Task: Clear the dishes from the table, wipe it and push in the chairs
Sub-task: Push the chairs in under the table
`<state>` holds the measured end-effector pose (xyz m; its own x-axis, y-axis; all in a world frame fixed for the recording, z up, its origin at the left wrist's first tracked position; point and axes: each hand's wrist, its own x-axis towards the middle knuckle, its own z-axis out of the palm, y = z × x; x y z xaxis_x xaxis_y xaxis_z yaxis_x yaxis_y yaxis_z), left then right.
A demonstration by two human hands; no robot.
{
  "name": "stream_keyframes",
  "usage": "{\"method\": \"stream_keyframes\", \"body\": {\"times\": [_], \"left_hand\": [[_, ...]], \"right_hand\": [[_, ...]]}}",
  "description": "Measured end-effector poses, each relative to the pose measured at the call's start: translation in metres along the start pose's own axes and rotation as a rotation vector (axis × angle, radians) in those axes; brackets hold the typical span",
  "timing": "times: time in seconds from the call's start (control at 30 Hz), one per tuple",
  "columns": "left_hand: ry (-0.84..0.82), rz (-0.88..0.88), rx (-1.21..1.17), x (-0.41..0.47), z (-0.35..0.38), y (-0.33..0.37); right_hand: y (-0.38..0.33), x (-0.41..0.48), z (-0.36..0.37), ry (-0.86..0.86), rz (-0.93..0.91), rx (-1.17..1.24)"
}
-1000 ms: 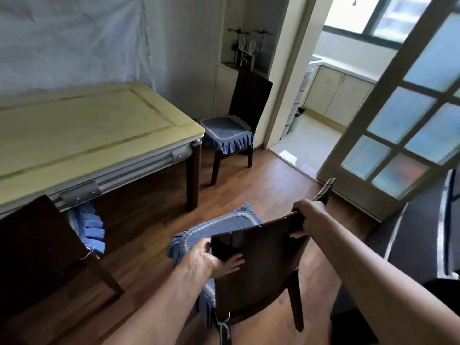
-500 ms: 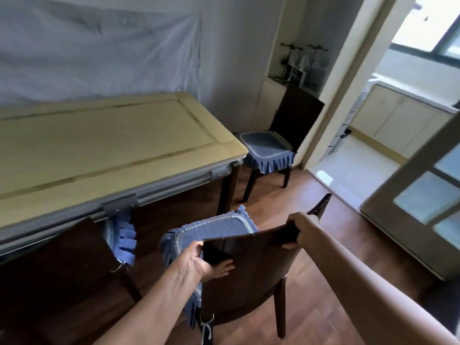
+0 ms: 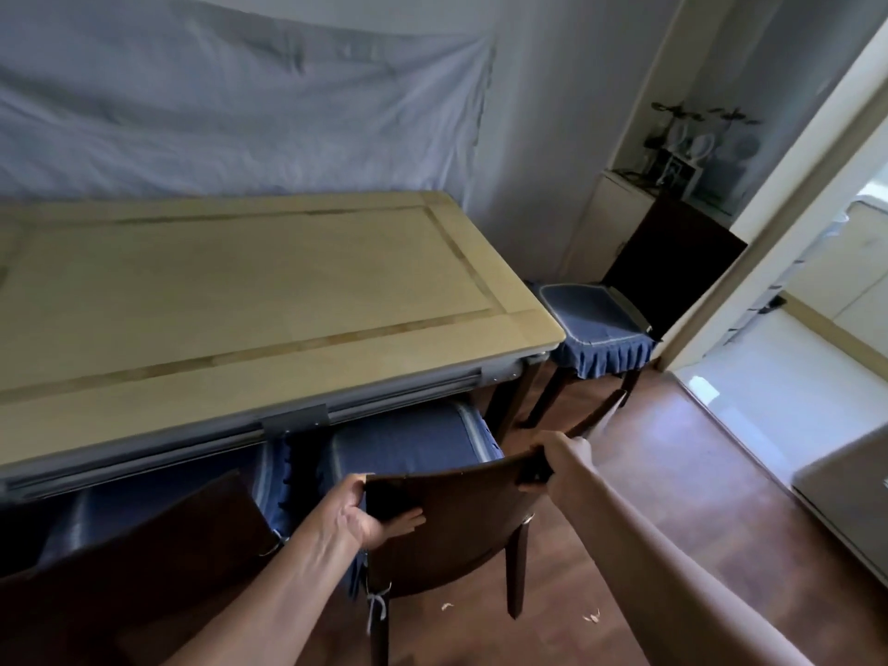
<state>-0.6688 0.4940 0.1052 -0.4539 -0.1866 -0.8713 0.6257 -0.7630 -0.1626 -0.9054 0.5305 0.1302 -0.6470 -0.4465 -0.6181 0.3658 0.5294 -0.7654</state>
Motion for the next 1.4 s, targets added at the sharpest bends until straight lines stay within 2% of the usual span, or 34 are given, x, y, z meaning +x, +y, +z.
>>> {"method": "stream_keyframes", "body": {"times": [0.5,1.0,1.23,1.4], "left_hand": [[0.124,0.155,0.245,0.035,0.036,0.073],[0.235,0.188,0.267,0.061,0.057,0.115],[0.209,0.22,0.304,0.065,0.077,0.137],[0.179,0.2,0.199,0.069,0.087,0.151]], "right_hand": [[-0.008,0.058,0.073,-0.087,0.026,0.031],[-0.009,0.1,0.114,-0.142,0.088,-0.012],[-0.024,0.119,0.139,-0.175,0.097,-0.02],[-0.034,0.129,0.152,-0.182,0.101,-0.017]]}}
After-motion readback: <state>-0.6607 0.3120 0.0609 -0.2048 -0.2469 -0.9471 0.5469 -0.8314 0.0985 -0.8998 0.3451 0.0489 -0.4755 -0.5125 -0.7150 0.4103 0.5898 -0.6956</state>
